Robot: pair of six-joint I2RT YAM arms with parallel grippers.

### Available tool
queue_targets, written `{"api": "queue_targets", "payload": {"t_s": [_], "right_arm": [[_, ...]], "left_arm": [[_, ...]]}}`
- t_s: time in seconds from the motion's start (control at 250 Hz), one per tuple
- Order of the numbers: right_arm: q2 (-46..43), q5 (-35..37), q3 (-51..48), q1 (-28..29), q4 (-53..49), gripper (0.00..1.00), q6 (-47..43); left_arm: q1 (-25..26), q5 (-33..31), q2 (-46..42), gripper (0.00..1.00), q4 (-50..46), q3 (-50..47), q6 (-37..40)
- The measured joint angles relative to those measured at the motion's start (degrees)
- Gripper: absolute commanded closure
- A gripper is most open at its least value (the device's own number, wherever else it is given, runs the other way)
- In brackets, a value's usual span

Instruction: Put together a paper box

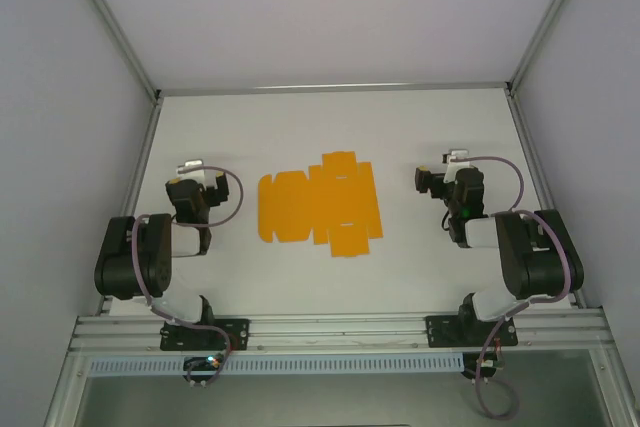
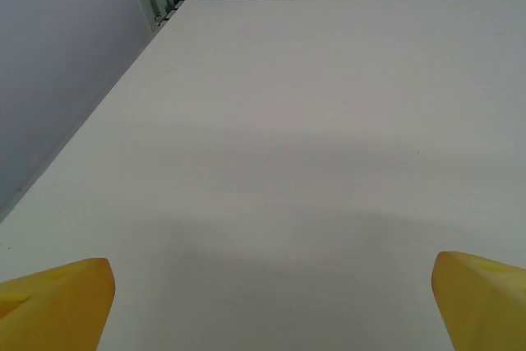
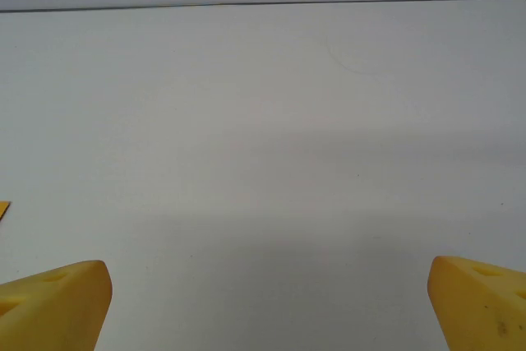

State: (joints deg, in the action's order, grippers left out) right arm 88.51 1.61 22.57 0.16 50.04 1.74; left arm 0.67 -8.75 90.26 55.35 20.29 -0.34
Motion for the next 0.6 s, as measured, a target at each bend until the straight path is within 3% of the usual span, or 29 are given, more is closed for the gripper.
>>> {"api": "queue_targets", "payload": {"t_s": [0.599], "right_arm": [[0.0, -0.61, 0.0, 0.09, -0.02, 0.0, 0.0]], "left_arm": [[-0.02, 0.57, 0.0, 0.0, -0.02, 0.02, 0.0]]}}
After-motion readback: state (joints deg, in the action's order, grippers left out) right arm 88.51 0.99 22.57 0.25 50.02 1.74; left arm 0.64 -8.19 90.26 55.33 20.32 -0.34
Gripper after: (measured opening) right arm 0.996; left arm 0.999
